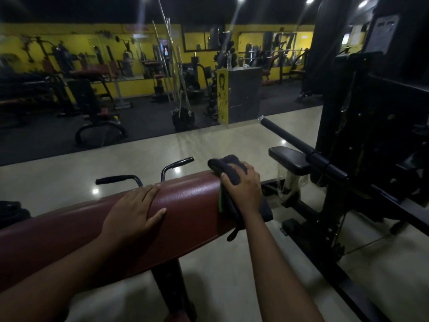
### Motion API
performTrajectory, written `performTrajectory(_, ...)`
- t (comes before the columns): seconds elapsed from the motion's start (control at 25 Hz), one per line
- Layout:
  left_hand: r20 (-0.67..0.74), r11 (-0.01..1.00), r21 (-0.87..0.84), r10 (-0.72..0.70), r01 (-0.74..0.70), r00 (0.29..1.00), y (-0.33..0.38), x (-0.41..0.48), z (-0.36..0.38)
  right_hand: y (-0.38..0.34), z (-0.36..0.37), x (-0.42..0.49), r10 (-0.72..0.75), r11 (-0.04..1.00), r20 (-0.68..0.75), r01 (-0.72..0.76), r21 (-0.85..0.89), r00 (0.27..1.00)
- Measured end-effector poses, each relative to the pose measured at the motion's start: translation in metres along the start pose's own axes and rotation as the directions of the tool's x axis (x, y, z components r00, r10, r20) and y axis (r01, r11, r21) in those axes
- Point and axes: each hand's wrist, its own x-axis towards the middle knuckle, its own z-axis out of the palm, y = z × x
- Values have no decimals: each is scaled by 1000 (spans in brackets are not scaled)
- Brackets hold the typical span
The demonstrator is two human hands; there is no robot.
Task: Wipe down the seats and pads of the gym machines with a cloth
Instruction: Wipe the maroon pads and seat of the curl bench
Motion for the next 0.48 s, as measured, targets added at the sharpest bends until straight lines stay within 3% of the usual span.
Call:
performTrajectory(0.12,-8,1000,25,2,-2,1000,4,-2,-2,19,-7,-10,152,951,83,-169,260,985)
performTrajectory(0.32,13,1000,15,10,-10,1000,4,0,-2,17,6,-67,381,821,49,-362,442,923)
performTrajectory(0.48,21,1000,20,10,-10,1000,6,0,-5,11,9,-88,473,726,89,-445,524,877)
